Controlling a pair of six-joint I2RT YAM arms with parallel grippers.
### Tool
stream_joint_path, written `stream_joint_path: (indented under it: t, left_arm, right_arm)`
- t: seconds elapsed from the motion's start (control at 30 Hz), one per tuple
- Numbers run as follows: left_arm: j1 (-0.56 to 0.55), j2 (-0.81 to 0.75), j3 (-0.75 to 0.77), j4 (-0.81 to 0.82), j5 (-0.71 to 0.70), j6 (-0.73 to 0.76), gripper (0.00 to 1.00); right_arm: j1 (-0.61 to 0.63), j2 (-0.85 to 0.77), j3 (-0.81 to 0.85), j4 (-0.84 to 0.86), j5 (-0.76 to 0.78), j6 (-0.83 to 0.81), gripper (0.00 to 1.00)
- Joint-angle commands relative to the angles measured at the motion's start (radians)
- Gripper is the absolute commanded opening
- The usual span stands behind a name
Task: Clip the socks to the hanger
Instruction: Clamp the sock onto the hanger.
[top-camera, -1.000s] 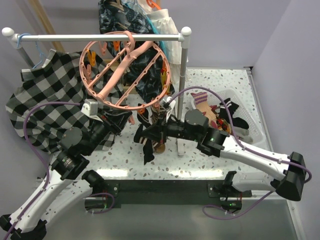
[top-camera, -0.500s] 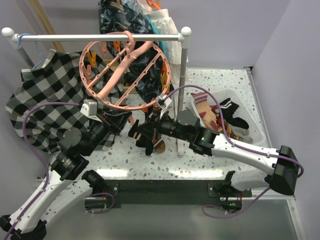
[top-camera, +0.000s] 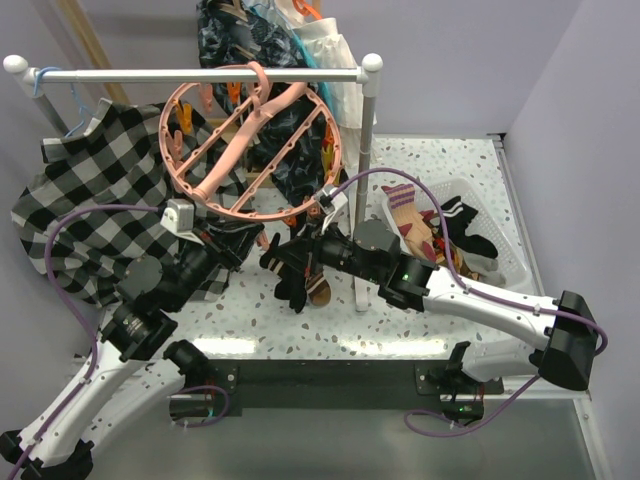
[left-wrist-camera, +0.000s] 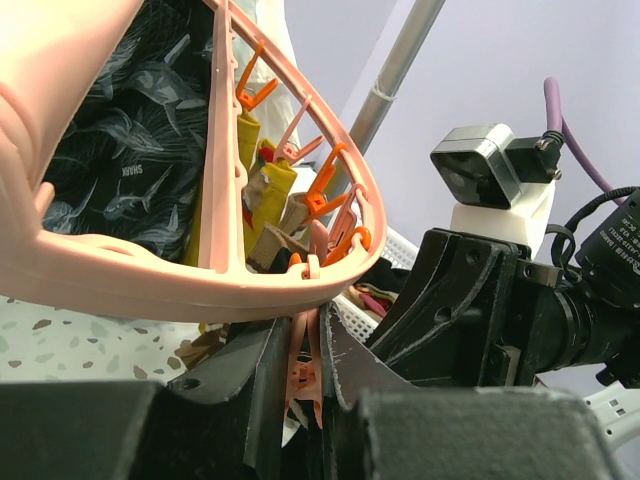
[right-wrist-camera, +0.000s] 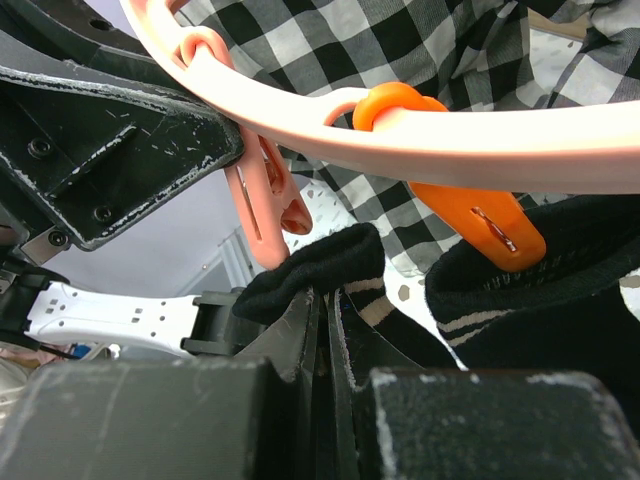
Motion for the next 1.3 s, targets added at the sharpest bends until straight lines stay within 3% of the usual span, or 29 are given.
stream_joint_path:
  t: [0.0, 1.27]
  left_arm:
    - [0.001, -0.006, 0.019, 0.030, 0.017, -0.019, 0.00]
    - [0.000, -0.012, 0.011, 0.032, 0.016, -0.021, 0.00]
  right_arm:
    - [0.004, -0.003, 0.051, 0.037, 0.024, 0.013, 0.00]
    - [0.004, 0.026, 0.084, -0.010, 0.020, 0.026, 0.00]
